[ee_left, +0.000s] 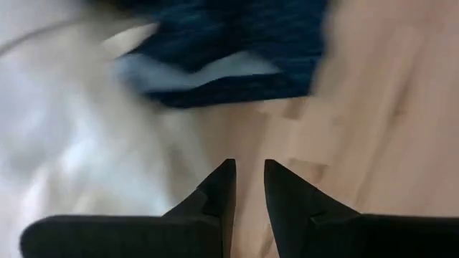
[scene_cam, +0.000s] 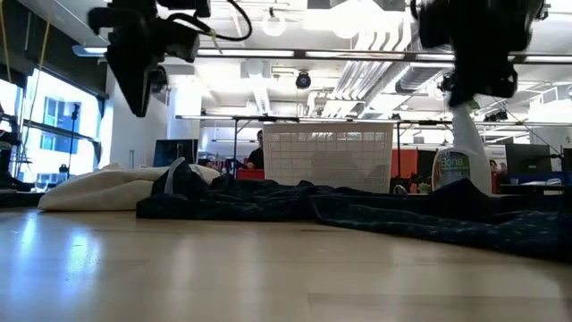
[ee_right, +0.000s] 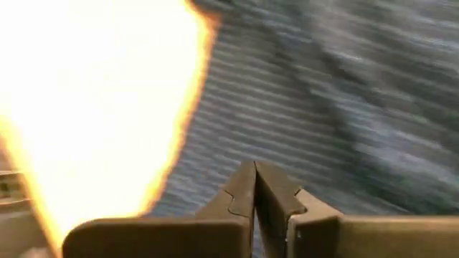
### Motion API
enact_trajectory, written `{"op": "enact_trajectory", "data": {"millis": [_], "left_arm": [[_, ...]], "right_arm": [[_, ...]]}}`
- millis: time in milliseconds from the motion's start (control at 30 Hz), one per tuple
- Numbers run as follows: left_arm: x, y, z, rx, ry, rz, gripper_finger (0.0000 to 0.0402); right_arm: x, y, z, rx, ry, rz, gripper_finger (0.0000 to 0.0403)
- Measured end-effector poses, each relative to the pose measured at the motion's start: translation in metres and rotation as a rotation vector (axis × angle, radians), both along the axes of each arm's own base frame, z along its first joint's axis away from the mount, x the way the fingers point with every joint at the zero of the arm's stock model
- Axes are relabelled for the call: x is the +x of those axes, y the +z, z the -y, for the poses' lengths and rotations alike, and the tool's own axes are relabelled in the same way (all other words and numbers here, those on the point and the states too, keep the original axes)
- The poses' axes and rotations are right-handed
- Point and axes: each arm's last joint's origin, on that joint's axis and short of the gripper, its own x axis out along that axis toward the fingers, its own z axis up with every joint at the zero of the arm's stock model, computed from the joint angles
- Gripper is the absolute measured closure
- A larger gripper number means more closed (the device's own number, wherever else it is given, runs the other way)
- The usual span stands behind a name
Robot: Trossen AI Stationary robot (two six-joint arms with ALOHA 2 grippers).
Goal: Fold Laundry from Bin
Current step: Fold the blue polo shirt
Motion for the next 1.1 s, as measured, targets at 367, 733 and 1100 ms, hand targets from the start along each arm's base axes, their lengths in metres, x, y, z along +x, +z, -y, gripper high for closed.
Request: {"op": "enact_trajectory", "data": {"millis": [367,733,1100], "left_arm": [[0.025,-0.060,0.026,-0.032,-0.438,0.298,0.0278],[0.023,-0.135,0.032,0.141,-0.474,0.241,0.0252],[0.036,-0.157,0.030,0.155,-0.547,0.191,0.0374]], "right_arm": [[0.042,-0.023,-0.107,0.217,0.301,0.079,0.0272],[0.096,-0.063,-0.162,0.162,-0.054,-0.452,0.0269],[0.093,-0.107,-0.191,0.162,-0.081,-0.627,0.0362]]}}
